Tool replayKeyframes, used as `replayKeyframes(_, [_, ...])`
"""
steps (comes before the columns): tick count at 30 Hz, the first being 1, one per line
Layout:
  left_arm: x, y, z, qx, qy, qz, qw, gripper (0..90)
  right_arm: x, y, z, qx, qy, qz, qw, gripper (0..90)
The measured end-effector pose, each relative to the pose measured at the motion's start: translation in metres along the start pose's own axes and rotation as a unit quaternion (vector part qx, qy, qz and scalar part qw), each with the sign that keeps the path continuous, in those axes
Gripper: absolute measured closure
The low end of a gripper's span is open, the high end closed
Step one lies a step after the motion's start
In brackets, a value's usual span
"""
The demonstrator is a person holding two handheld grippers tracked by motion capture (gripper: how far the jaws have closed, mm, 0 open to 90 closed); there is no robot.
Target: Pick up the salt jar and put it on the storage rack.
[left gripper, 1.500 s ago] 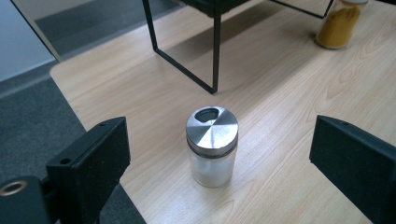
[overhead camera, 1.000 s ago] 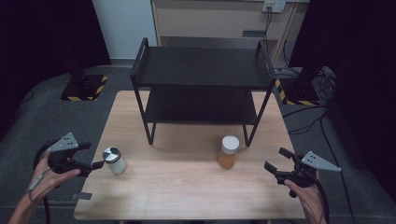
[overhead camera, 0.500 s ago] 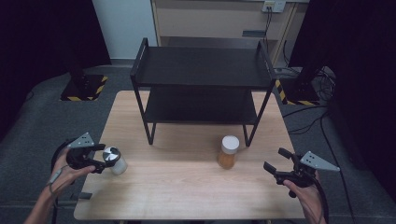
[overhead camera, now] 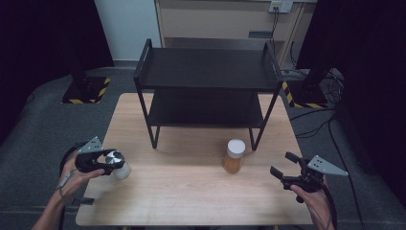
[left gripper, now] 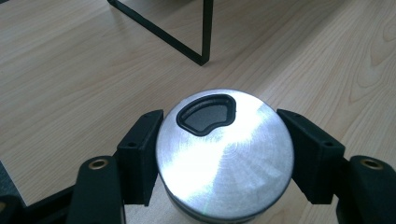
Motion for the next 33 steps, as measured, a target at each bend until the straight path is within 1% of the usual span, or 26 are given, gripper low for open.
replayKeyframes(2, [0.001, 0.0, 0.0, -0.003, -0.001, 0.002, 1.0, 33.4, 0.0, 0.0, 0.0, 0.001, -0.002, 0.0, 1.0, 6.2])
replayKeyframes(4, [0.004, 0.001, 0.0, -0.012, -0.001, 0.004, 0.9999, 33.5, 0.0, 0.001, 0.0, 0.001, -0.006, 0.002, 1.0, 5.7])
replayKeyframes(8, [0.011, 0.001, -0.002, -0.026, 0.005, 0.008, 0.9996, 33.5, 0.001, 0.002, 0.001, 0.007, -0.013, 0.004, 0.9999, 4.9])
replayKeyframes(10, [0.016, 0.0, -0.003, -0.036, 0.007, 0.005, 0.9993, 33.5, 0.001, 0.003, 0.001, 0.01, -0.016, 0.004, 0.9998, 4.5])
replayKeyframes(12, [0.021, -0.002, -0.004, -0.04, 0.012, 0.002, 0.9991, 33.5, 0.002, 0.003, 0.001, 0.011, -0.019, 0.004, 0.9998, 4.3])
replayKeyframes(17, [0.042, -0.012, -0.009, -0.057, 0.022, -0.007, 0.9981, 33.5, 0.002, 0.004, 0.002, 0.011, -0.025, 0.007, 0.9996, 3.7])
replayKeyframes(20, [0.053, -0.017, -0.012, -0.064, 0.024, -0.015, 0.9976, 33.6, 0.003, 0.004, 0.002, 0.013, -0.029, 0.009, 0.9995, 3.0])
replayKeyframes(23, [0.067, -0.024, -0.017, -0.071, 0.036, -0.022, 0.9966, 33.6, 0.003, 0.005, 0.003, 0.014, -0.033, 0.012, 0.9993, 2.4])
replayKeyframes(27, [0.088, -0.031, -0.021, -0.082, 0.049, -0.026, 0.9951, 33.6, 0.004, 0.006, 0.003, 0.019, -0.04, 0.012, 0.999, 1.3])
replayKeyframes(30, [0.102, -0.036, -0.022, -0.089, 0.052, -0.027, 0.9943, 33.6, 0.004, 0.006, 0.003, 0.021, -0.043, 0.014, 0.9987, 0.9])
replayKeyframes(33, [0.119, -0.04, -0.022, -0.1, 0.055, -0.022, 0.9932, 33.6, 0.004, 0.006, 0.003, 0.024, -0.045, 0.016, 0.9985, 0.9])
Point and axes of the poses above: each handheld gripper's, and its own axes: y roughly forward along the jaws, x roughly out of its top, z roughly to its left, the point moved 3 cm from there along y, roughly forward along the jaws, and after that the axes turned 6 degrees about x, right-handed, at the moved point
